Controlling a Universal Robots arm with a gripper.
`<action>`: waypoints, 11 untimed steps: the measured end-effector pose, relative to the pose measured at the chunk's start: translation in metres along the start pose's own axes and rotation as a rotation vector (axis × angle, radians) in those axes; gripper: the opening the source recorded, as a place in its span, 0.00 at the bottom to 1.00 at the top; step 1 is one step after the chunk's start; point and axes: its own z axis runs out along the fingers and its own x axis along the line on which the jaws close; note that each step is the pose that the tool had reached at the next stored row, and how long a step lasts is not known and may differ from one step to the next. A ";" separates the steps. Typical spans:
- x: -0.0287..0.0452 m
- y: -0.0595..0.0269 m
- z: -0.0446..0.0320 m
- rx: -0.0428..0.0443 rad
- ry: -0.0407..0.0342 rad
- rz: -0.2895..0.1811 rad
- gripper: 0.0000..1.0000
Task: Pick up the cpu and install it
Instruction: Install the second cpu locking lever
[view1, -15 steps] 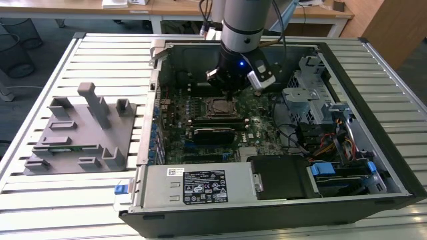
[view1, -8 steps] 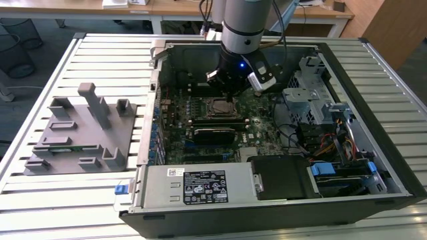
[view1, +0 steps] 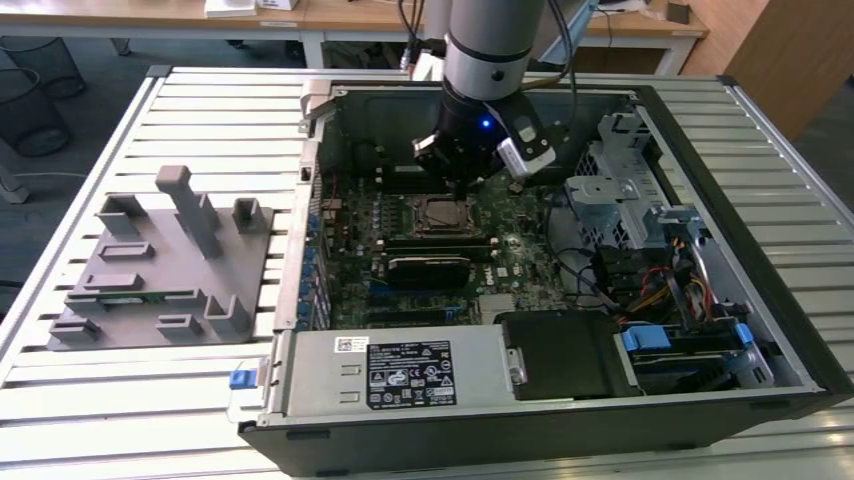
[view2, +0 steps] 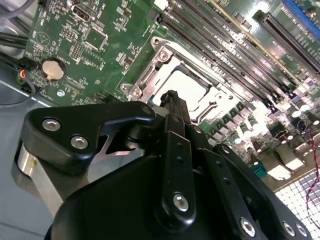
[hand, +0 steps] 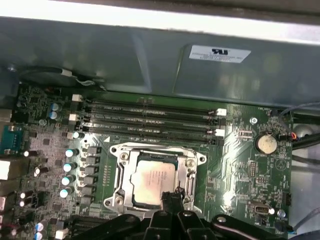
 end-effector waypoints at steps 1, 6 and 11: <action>0.0001 -0.0006 0.0000 0.0002 0.0000 0.000 0.11; 0.0004 -0.0044 -0.0001 0.0002 0.0000 0.000 0.11; 0.0010 -0.0068 -0.0003 0.0001 0.0000 0.000 0.11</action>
